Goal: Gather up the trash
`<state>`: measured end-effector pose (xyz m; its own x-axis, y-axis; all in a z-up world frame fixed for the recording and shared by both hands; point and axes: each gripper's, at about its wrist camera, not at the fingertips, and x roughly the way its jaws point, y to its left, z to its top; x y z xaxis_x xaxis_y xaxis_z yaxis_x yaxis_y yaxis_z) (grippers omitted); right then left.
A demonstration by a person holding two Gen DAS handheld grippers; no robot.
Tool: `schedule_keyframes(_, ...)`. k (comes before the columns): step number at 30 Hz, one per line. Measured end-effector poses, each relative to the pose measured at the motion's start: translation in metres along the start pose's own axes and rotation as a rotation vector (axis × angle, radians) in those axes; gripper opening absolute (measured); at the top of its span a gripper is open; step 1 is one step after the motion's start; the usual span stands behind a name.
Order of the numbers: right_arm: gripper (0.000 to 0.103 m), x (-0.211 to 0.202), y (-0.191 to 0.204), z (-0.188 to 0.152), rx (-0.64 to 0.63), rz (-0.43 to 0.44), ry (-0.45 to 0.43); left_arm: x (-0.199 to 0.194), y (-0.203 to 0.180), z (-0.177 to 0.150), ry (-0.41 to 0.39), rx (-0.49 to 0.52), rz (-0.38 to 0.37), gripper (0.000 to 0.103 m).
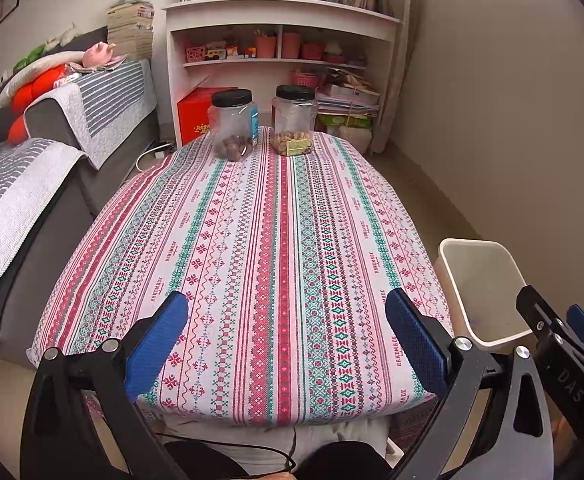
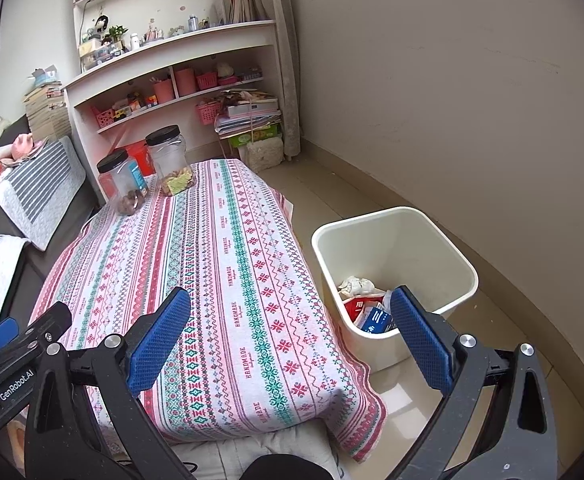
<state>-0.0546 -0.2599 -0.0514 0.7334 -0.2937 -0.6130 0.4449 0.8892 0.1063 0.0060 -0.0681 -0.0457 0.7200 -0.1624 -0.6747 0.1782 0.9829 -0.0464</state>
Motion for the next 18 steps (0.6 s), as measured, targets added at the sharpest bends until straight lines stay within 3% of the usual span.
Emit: schedule_keyframes(18, 0.096, 0.0032, 0.0028, -0.0037, 0.006, 0.003, 0.01, 0.0005, -0.0102, -0.0054, -0.014, 0.033, 0.012, 0.093)
